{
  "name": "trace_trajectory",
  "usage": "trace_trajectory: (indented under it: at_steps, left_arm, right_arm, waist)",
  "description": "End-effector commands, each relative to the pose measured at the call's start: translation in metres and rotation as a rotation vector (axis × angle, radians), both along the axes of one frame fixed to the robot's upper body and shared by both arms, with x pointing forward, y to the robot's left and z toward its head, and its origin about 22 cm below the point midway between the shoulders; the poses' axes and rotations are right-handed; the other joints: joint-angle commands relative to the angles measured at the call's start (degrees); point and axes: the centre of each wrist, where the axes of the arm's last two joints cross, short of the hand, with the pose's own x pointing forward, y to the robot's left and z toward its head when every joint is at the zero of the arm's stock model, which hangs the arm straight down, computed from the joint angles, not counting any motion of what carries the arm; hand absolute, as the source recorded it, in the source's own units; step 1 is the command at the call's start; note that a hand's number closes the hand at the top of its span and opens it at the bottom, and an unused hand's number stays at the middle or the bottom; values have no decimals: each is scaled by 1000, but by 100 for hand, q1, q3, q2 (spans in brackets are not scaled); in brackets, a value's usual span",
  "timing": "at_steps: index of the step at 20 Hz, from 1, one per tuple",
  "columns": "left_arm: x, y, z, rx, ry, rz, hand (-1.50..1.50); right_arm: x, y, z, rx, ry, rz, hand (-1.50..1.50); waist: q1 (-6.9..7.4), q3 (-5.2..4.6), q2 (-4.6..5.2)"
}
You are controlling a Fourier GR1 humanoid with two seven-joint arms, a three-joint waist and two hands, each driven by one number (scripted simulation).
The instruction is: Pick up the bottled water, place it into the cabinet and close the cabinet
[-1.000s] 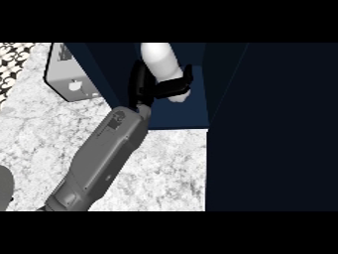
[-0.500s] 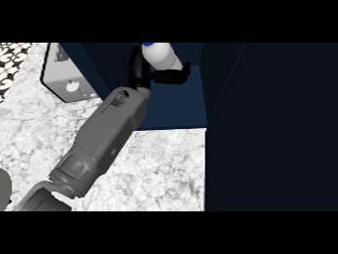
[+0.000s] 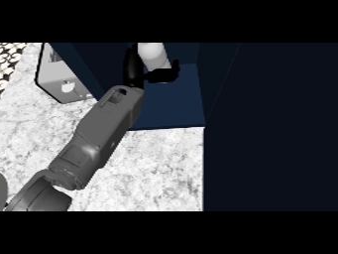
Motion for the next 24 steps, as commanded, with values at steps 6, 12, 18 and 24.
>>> trace_trajectory:
  at_steps: [6,12,18,24]
  left_arm:
    - [-5,31,-29,192,8,119,150]
    - [-6,39,-35,225,22,183,-150]
    - [-8,60,-42,235,43,190,-150]
    - [-3,62,-34,188,31,175,-150]
  right_arm:
    - [-1,5,6,-8,-11,29,-150]
    - [-1,12,-13,-7,12,30,-150]
    - [-4,3,-4,-4,-14,41,-150]
    - [-2,4,1,-3,-21,-6,-150]
  waist:
    - [-92,-5,50]
    - [-64,-4,50]
    - [-113,-8,76]
    - [-17,-9,33]
